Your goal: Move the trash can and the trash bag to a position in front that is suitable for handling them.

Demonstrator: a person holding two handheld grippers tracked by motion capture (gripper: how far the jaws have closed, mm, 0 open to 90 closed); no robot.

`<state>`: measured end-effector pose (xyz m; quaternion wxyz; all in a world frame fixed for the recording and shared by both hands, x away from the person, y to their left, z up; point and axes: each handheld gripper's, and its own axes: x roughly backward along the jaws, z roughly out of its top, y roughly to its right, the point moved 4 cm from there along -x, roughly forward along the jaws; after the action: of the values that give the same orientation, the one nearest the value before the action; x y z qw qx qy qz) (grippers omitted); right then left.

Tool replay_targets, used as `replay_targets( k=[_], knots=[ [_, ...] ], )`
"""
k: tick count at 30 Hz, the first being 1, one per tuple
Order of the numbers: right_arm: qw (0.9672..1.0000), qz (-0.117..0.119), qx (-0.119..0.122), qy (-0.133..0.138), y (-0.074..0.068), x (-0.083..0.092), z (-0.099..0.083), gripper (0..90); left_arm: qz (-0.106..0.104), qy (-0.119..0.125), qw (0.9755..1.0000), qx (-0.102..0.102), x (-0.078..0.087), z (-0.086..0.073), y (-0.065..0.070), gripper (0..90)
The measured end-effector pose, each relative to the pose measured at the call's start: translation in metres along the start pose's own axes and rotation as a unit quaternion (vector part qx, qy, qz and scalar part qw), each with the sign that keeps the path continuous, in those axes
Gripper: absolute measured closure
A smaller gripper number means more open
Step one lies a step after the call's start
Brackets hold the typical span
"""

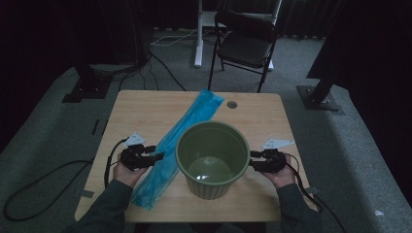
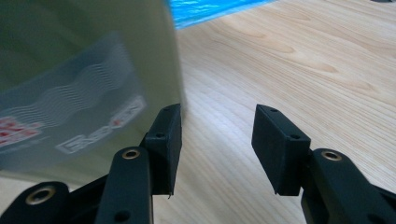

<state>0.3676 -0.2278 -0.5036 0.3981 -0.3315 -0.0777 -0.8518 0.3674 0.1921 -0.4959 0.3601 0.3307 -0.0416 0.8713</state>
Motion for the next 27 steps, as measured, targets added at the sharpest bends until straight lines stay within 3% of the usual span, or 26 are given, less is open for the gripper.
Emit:
replay_targets(
  k=[12,19,27],
  knots=[
    [0.9983,0.028,0.028,-0.043,-0.025,-0.004,-0.006,50.2,-0.035,-0.013,0.9988,-0.031,-0.002,0.001,0.025,53.3],
    [0.9986,0.033,0.030,-0.029,-0.028,0.001,-0.005,50.2,-0.043,-0.018,0.9976,-0.052,-0.004,0.004,0.038,54.0],
    [0.9986,0.040,0.027,-0.022,-0.025,-0.001,-0.003,51.9,-0.065,-0.025,0.9957,-0.061,-0.014,0.007,0.048,55.2]
  ],
)
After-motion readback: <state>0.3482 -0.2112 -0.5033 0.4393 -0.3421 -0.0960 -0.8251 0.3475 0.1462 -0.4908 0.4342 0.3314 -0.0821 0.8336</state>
